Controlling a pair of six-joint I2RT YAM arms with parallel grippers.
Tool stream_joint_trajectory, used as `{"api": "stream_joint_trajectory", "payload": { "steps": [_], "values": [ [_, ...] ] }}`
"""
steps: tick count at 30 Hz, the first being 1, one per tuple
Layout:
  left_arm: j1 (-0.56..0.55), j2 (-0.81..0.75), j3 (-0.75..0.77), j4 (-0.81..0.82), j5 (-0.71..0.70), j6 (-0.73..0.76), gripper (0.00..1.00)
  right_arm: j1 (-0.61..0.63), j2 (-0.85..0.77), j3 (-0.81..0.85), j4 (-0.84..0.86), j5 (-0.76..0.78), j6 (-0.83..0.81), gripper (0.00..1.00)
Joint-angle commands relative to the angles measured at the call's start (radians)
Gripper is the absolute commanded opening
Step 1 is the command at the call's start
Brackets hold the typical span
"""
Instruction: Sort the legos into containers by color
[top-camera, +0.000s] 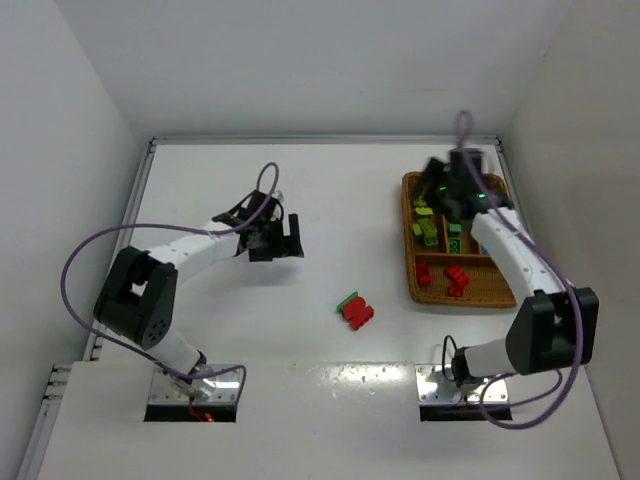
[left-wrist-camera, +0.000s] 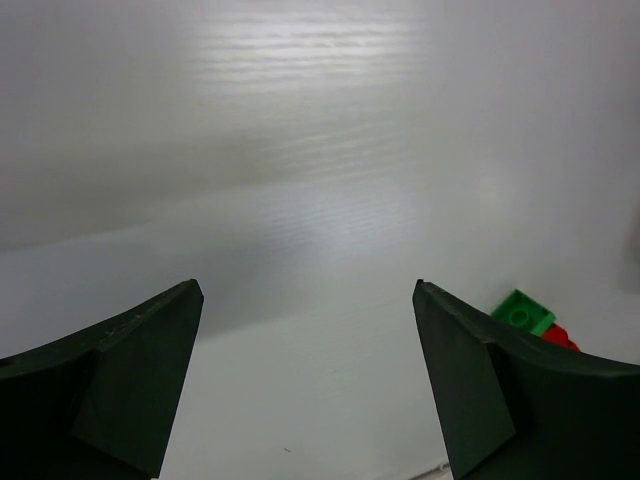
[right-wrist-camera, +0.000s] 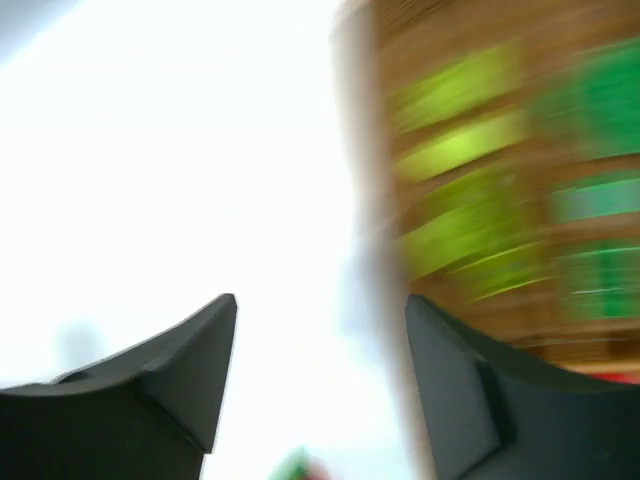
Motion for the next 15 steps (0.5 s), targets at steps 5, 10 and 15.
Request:
{"api": "stream_joint_trajectory", "payload": {
  "steps": [5,10,15],
  "values": [
    [0.120,-0.194,-0.070,-0.049,-0.120,-0.084,0.93,0.520,-0.040,-0.247,-0.107,-0.177,-0.205,0.81],
    [0.145,-0.219,-0.090,-0.049,-0.102,-0.084,0.93,0.775,-0.022,-0.312,-0.174,-0.167,-0.319,0.95],
    [0.145,-0.210,-0.091,-0.039,-0.070,-0.084,0.93,0.872,0.071,-0.312,-0.156,-0.033,-0.319,0.98]
  ]
}}
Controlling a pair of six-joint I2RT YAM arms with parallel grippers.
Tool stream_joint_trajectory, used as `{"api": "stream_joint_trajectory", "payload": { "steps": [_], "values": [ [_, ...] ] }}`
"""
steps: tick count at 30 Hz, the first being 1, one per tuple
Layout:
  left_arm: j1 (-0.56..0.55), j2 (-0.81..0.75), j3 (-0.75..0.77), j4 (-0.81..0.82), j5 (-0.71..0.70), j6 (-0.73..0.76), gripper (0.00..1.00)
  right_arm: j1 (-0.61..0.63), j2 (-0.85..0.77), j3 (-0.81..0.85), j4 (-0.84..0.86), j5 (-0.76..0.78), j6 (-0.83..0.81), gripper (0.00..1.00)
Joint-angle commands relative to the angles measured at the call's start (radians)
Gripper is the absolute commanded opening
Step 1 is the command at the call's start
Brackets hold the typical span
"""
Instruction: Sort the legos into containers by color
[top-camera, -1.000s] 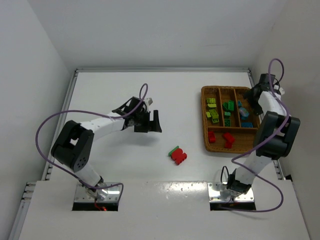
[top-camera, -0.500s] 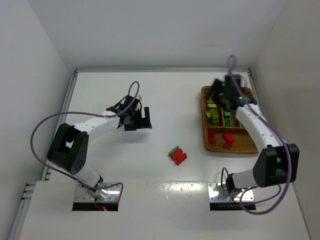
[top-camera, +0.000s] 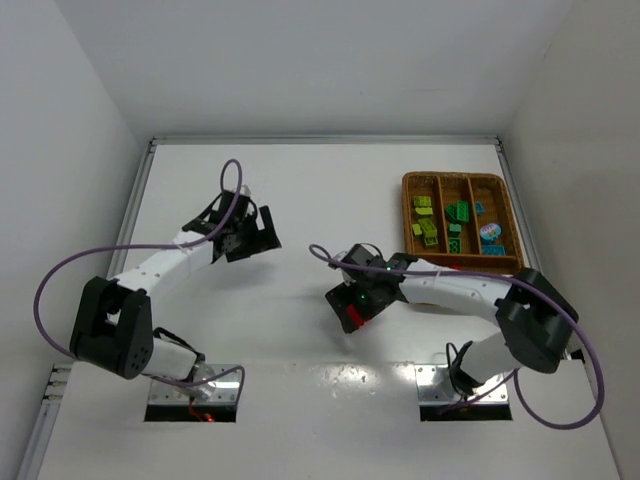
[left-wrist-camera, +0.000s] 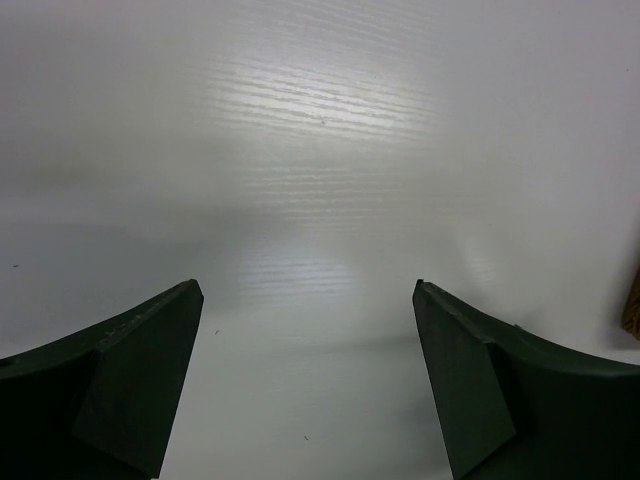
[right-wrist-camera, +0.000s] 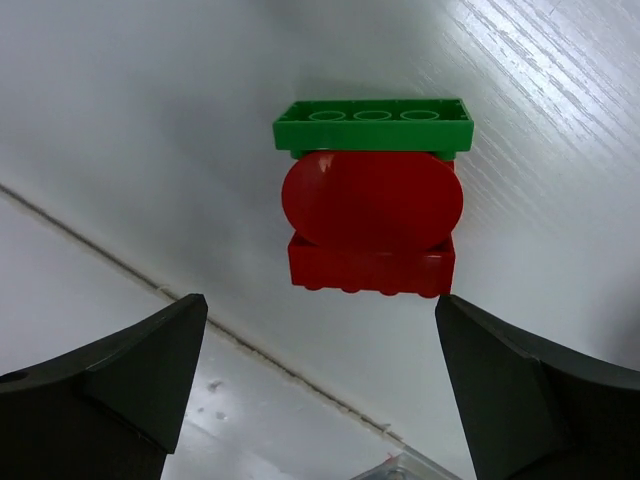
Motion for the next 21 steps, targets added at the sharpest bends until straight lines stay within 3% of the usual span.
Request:
{"api": "stream_joint_trajectory", "payload": {
  "steps": [1,6,13,16,17,19,21],
  "values": [
    [0.007,-0.009,-0.015,0.014,0.018,-0.011,0.93,0.032,0.050,0.028,0.017,0.115,-0.043,0.98],
    [0.007,-0.009,-0.015,0.014,0.027,-0.011,0.93,0.041,0.139,0.062,0.049,0.256,-0.075,0.98],
    [0.007,-0.009,-0.015,0.014,0.038,0.007,0.93,0.030,0.159,0.031,0.141,0.249,-0.098,0.98],
    [0.007,0.002,-0.015,0.014,0.038,0.007,0.93,0.030,0.159,0.031,0.160,0.240,-0.098,0.90],
    [0.007,0.011,-0.015,0.014,0.047,0.007,0.93,0.030,0.149,0.031,0.160,0.240,-0.098,0.80],
    [0.007,0.011,-0.015,0.014,0.047,0.007,0.93,0.030,0.139,0.031,0.160,0.240,-0.089,0.72],
    [0.007,0.011,-0.015,0.014,0.047,0.016,0.93,0.030,0.139,0.040,0.160,0.214,-0.089,0.70]
  ]
}}
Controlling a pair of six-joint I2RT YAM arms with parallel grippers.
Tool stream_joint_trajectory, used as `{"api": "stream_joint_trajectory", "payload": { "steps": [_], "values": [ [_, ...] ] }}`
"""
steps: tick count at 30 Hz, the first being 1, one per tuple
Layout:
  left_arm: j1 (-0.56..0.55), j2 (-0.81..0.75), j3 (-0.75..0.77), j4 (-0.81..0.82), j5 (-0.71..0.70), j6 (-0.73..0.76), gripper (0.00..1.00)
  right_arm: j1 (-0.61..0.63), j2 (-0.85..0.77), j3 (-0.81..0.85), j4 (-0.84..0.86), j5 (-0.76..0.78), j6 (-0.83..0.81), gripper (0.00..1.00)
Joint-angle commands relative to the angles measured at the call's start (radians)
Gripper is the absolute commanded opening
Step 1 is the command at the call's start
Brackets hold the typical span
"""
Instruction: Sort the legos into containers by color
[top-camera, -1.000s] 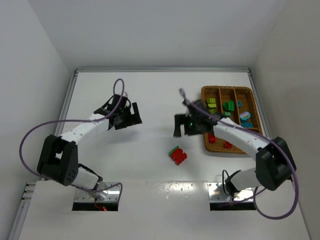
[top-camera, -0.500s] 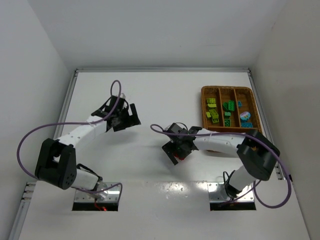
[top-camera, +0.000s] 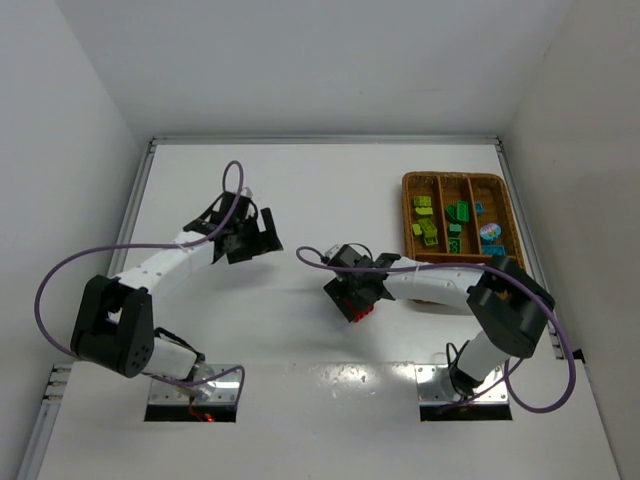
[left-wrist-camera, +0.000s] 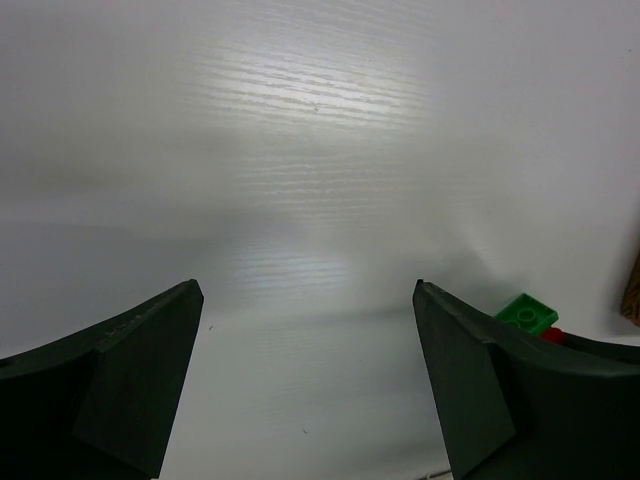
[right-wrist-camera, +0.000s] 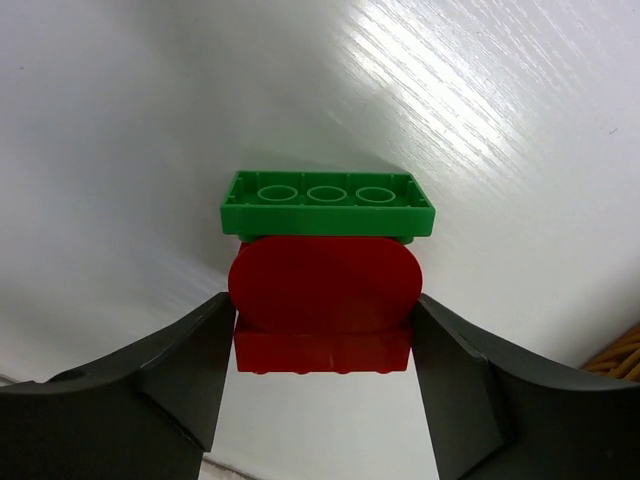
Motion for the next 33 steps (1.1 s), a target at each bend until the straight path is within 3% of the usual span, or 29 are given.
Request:
{"api": "stream_joint_trajectory", "payload": {
  "steps": [1,9,13,16,17,18,20,21,24,33],
  "values": [
    [0.007,0.003,-0.006,0.012,0.012,0.012,0.93,-0.004,-0.015,0.022,0.037,-0.026,0.011,0.70],
    [0.007,0.003,-0.006,0.012,0.012,0.012,0.93,0.005,0.043,0.099,0.084,-0.115,0.022,0.62],
    [0.028,0.003,-0.006,0.012,0.059,0.041,0.93,0.005,0.057,0.160,0.106,-0.080,-0.030,0.62],
    [0.051,0.003,-0.006,0.059,0.245,0.090,0.93,0.014,0.015,0.169,0.117,-0.071,-0.081,0.62],
    [0.060,0.012,-0.015,0.105,0.318,0.116,1.00,0.004,-0.008,0.169,0.117,-0.071,-0.090,0.62],
    [0.061,0.012,-0.015,0.130,0.466,0.130,1.00,0.003,-0.032,0.141,0.132,-0.080,-0.090,0.62],
    [0.070,0.060,-0.015,0.180,0.579,0.130,1.00,0.003,-0.115,0.116,0.153,-0.080,-0.118,0.62],
    [0.070,0.073,-0.024,0.212,0.703,0.130,1.00,0.003,-0.139,0.093,0.154,-0.080,-0.118,0.62],
    [0.070,0.121,-0.066,0.386,0.898,0.029,1.00,0.003,-0.206,0.067,0.163,-0.080,-0.118,0.62],
    [-0.012,0.189,-0.030,0.437,0.994,0.041,1.00,0.003,-0.213,0.077,0.174,-0.100,-0.109,0.62]
  ]
}}
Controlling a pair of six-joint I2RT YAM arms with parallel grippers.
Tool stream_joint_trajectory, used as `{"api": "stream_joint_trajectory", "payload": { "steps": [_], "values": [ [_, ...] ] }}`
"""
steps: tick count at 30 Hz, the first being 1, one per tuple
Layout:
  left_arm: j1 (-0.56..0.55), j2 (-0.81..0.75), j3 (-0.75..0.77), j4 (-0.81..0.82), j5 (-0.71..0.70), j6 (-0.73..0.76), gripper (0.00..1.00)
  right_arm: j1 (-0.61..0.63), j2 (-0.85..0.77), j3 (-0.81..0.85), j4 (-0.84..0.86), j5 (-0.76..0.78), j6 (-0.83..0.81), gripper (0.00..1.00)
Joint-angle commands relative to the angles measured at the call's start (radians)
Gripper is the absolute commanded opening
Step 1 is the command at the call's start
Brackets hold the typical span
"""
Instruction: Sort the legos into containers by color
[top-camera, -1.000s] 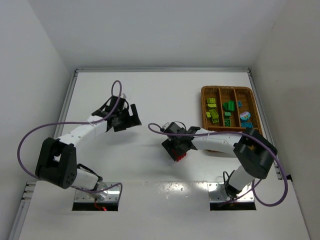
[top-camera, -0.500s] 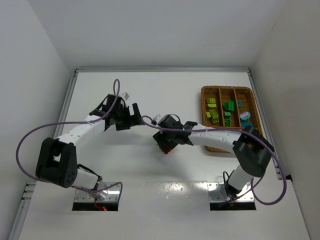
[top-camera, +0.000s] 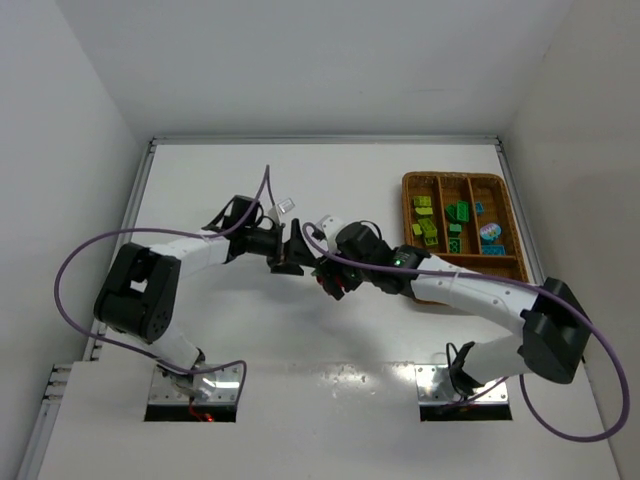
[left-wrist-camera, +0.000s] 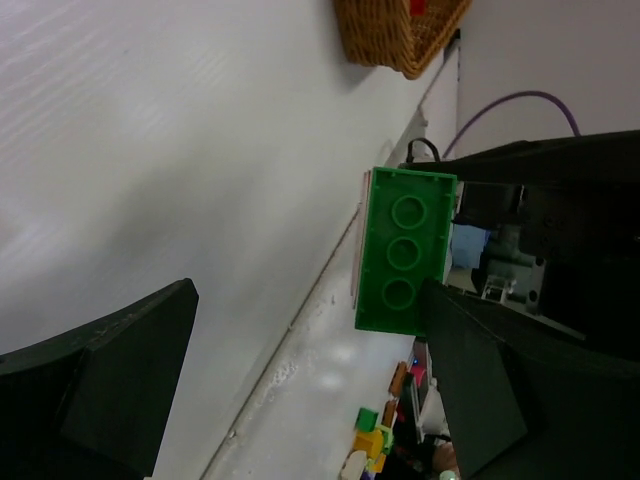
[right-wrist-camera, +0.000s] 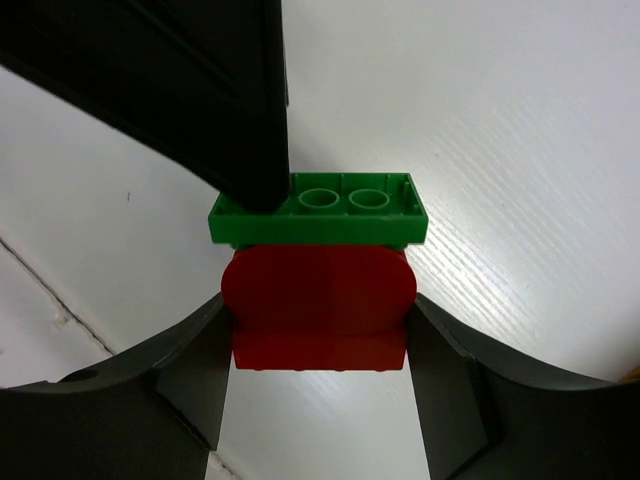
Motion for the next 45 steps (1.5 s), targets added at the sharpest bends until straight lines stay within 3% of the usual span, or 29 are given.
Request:
{"api": "stream_joint_trajectory", "payload": {
  "steps": [1,6,12,16,22,25,28,29,35,37,39,40,43,45],
  "values": [
    [-0.012,-0.016,0.029,0.107,0.098,-0.013,1.00,0.002,0.006,0.002,0.047,-0.013,-0.010,0.62],
    [-0.003,-0.051,-0.005,0.228,0.110,-0.107,1.00,0.002,0.016,0.022,0.038,-0.013,-0.010,0.62],
    [-0.003,-0.033,-0.005,0.260,0.125,-0.128,1.00,0.002,0.025,0.033,0.038,-0.013,-0.010,0.62],
    [-0.053,0.018,0.037,0.126,0.173,-0.010,1.00,0.002,0.025,0.042,0.038,-0.013,-0.010,0.62],
    [-0.093,0.036,0.046,0.125,0.182,-0.010,0.97,0.002,0.034,0.051,0.047,-0.022,-0.010,0.62],
    [-0.102,0.059,0.055,0.125,0.191,-0.010,0.89,0.002,0.034,0.051,0.056,-0.022,-0.010,0.62],
    [-0.113,0.082,0.075,0.125,0.214,-0.010,0.74,0.002,0.057,0.060,0.056,-0.022,-0.010,0.62],
    [-0.122,0.082,0.075,0.125,0.225,-0.010,0.63,0.002,0.057,0.060,0.056,-0.022,-0.010,0.62],
    [-0.122,0.091,0.095,0.125,0.225,-0.010,0.19,0.002,0.066,0.069,0.066,-0.022,0.000,0.62],
    [-0.103,0.101,0.095,0.125,0.225,-0.010,0.04,-0.007,0.055,0.082,0.055,0.004,0.009,0.76],
    [-0.058,0.101,0.095,0.116,0.225,-0.010,0.00,-0.018,0.019,0.111,0.018,0.028,0.035,0.90],
    [-0.041,0.101,0.095,0.116,0.208,-0.010,0.00,-0.027,0.000,0.111,0.018,0.028,0.045,0.91],
    [0.031,0.063,0.075,0.116,0.184,-0.021,0.00,-0.105,-0.107,0.077,0.018,-0.028,0.131,0.91],
    [0.078,0.039,0.064,0.149,0.184,-0.053,0.00,-0.148,-0.158,0.018,0.067,-0.099,0.177,0.85]
  ]
}}
